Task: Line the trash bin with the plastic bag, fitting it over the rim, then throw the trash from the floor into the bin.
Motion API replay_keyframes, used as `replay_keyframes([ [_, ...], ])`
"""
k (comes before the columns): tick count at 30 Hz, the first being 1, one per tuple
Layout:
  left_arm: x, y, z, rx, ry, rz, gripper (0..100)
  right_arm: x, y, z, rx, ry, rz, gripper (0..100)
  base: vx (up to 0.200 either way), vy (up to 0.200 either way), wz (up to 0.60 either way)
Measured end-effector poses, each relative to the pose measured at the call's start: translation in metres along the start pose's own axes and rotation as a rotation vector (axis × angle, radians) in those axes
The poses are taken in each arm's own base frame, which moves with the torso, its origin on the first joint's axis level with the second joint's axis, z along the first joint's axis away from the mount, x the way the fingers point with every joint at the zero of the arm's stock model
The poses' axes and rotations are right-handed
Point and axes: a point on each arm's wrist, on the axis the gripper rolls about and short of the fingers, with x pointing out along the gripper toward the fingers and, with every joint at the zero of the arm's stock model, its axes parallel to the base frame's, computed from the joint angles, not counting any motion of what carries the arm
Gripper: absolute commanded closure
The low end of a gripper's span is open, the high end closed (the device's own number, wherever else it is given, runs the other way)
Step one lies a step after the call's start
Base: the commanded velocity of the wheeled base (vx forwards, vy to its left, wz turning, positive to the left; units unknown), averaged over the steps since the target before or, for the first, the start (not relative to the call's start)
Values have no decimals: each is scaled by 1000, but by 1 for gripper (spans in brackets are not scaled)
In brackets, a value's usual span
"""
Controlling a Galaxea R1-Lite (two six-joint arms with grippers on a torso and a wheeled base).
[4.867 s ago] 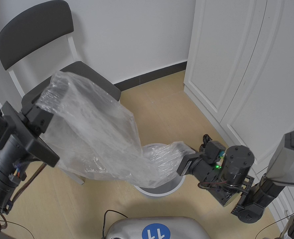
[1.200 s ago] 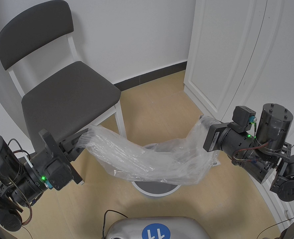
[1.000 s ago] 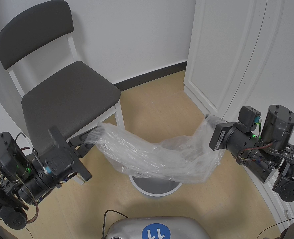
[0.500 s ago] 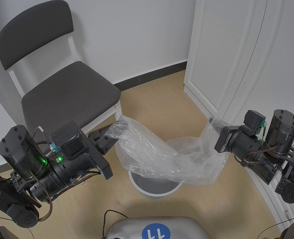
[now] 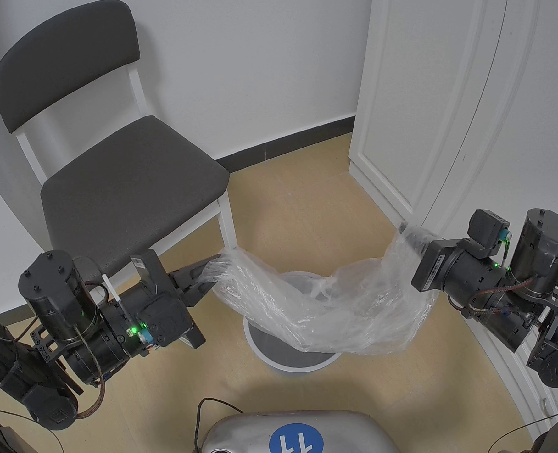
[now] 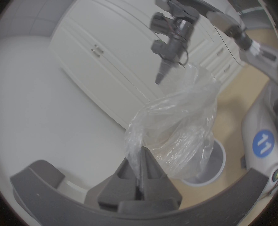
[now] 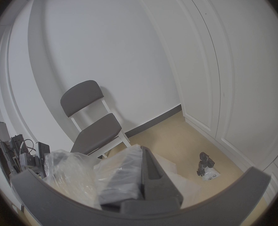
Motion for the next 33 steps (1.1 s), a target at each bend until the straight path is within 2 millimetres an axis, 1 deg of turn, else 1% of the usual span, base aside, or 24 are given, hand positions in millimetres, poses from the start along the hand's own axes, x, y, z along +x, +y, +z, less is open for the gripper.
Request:
replay_keyframes([
  [4, 2, -3, -3, 83, 8, -12, 100, -1, 1, 0, 0, 0, 4, 100, 0, 0, 0],
  [8, 7, -4, 1, 32, -26, -21, 100, -1, 1, -1, -1, 4, 9, 100, 0, 0, 0],
  [11, 10, -5, 6, -101, -71, -41, 100, 0, 2, -3, -3, 14, 16, 100, 0, 0, 0],
  [16, 16, -8, 17, -422, -141, -107, 100, 6, 8, -10, -15, 38, 40, 100, 0, 0, 0],
  [18, 19, -11, 22, -562, -166, -147, 100, 10, 11, -14, -33, 53, 54, 100, 0, 0, 0],
  [21, 24, -18, 29, -726, -192, -214, 100, 16, 15, -24, -73, 84, 72, 100, 0, 0, 0],
  [24, 31, -29, 33, -817, -206, -275, 100, 22, 17, -38, -118, 132, 82, 100, 0, 0, 0],
  [27, 38, -36, 36, -850, -232, -298, 100, 26, 18, -54, -175, 182, 82, 100, 0, 0, 0],
  [30, 40, -43, 36, -866, -226, -320, 100, 29, 17, -65, -257, 212, 81, 100, 0, 0, 0],
  [33, 41, -45, 36, -888, -222, -331, 100, 30, 16, -71, -351, 225, 59, 100, 0, 0, 0],
])
